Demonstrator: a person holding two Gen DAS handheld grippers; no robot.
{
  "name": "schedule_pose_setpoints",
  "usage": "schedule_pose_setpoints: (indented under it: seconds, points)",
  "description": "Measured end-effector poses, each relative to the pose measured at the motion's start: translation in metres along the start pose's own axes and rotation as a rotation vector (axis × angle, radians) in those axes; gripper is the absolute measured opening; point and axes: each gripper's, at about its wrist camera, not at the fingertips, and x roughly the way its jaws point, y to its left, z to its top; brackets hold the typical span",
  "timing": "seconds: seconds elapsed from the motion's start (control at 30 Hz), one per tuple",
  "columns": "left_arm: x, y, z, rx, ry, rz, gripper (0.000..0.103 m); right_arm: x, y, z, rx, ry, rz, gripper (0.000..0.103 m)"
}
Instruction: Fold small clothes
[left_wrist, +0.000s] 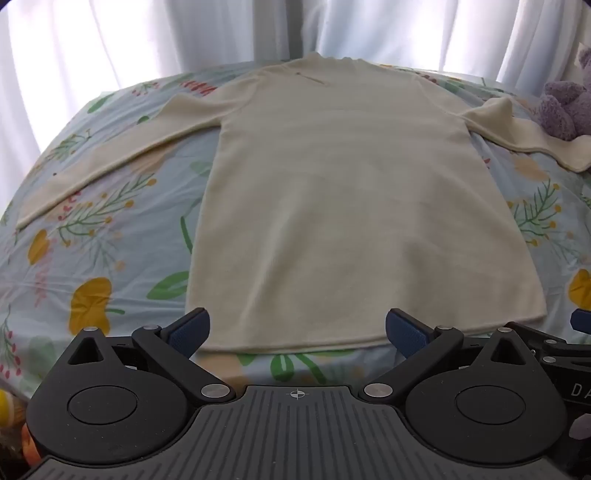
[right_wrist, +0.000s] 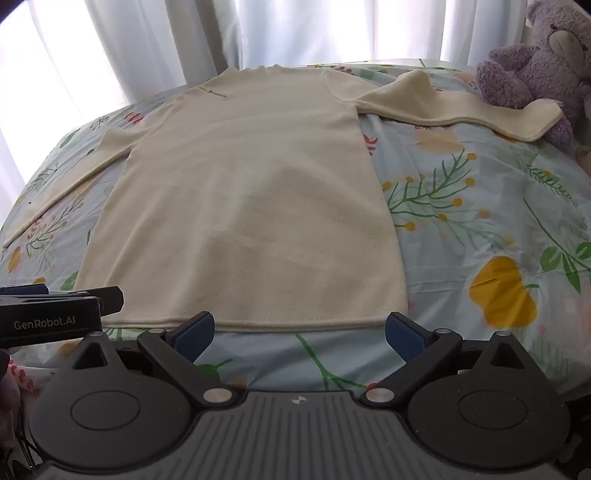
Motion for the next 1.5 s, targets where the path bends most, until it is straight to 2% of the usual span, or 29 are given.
schedule_pose_setpoints:
  seconds: [0.37,1.5]
  points:
    - [0.007,0.002,0.000,0.000,0.004,-0.002,0.103,0.013,-0.002,0.005,-0.013,0.007,0.008,0.099]
    - [0.011,0.008,0.005,-0.018,0.027,-0.003,0.103,0.012,0.007,0.009,-0.028,0.020,0.016,0.099]
